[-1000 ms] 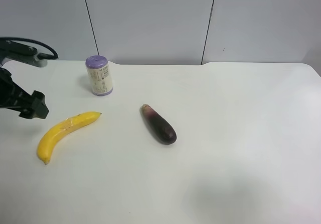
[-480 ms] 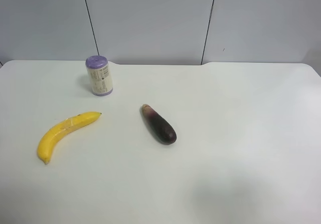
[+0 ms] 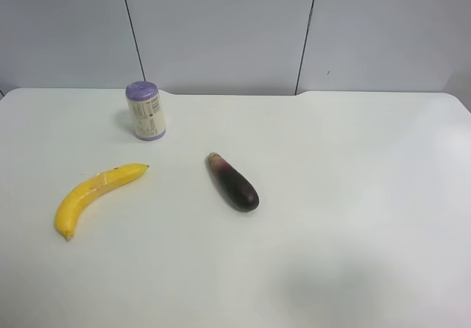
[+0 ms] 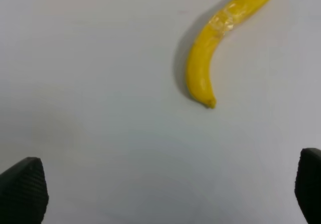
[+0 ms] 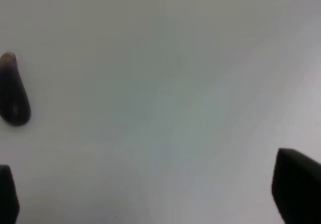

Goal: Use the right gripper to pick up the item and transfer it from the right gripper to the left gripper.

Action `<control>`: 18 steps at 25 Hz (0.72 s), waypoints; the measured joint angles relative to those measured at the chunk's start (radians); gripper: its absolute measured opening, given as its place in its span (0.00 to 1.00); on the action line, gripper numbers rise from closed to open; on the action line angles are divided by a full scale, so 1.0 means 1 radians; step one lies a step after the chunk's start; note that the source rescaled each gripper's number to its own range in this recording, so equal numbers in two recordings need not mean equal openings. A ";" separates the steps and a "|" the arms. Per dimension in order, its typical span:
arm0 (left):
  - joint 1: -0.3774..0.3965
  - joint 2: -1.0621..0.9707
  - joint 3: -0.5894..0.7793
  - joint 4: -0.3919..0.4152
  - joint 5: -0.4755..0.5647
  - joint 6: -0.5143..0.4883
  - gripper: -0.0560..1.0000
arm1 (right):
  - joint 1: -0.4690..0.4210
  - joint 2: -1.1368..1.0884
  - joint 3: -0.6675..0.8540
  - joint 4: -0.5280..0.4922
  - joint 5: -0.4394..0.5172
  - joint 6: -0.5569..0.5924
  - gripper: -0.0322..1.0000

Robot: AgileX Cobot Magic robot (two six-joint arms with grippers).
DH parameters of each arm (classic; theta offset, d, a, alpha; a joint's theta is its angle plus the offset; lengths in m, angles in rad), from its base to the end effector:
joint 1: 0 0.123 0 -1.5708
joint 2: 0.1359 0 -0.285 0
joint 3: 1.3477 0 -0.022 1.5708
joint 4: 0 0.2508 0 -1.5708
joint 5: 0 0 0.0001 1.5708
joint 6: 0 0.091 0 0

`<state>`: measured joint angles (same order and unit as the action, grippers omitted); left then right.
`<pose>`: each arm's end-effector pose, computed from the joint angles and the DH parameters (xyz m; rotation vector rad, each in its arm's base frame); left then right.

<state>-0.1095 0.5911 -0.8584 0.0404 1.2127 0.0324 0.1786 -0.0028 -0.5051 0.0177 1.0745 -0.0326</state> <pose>0.0740 -0.0047 0.3513 0.1722 2.4219 0.0175 -0.0066 0.0003 0.2776 -0.2173 2.0404 0.1120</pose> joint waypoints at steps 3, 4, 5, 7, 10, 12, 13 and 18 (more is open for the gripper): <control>0.000 -0.091 0.068 -0.022 0.001 0.000 1.00 | 0.000 0.000 0.000 0.000 0.000 0.000 1.00; 0.000 -0.117 0.094 -0.028 0.001 0.000 1.00 | 0.000 0.000 0.000 0.000 0.000 0.000 1.00; 0.000 -0.147 0.120 -0.029 0.001 0.000 1.00 | 0.000 0.000 0.000 0.000 0.000 0.000 1.00; 0.000 -0.201 0.168 -0.031 0.001 0.000 1.00 | 0.000 0.000 0.000 0.000 0.000 0.000 1.00; 0.000 -0.266 0.239 -0.031 0.002 -0.002 1.00 | 0.000 0.000 0.000 0.000 0.000 0.000 1.00; 0.000 -0.302 0.280 -0.031 0.004 -0.002 1.00 | 0.000 0.000 0.000 0.000 0.000 0.000 1.00; 0.000 -0.318 0.289 -0.032 0.007 -0.002 1.00 | 0.000 0.000 0.000 0.000 0.000 0.000 1.00; 0.000 -0.401 0.293 -0.032 0.006 -0.002 1.00 | 0.000 0.000 0.000 0.000 0.000 0.000 1.00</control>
<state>-0.1095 0.1898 -0.5657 0.0088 1.2182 0.0299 0.1786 -0.0028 -0.5051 0.0177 1.0745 -0.0326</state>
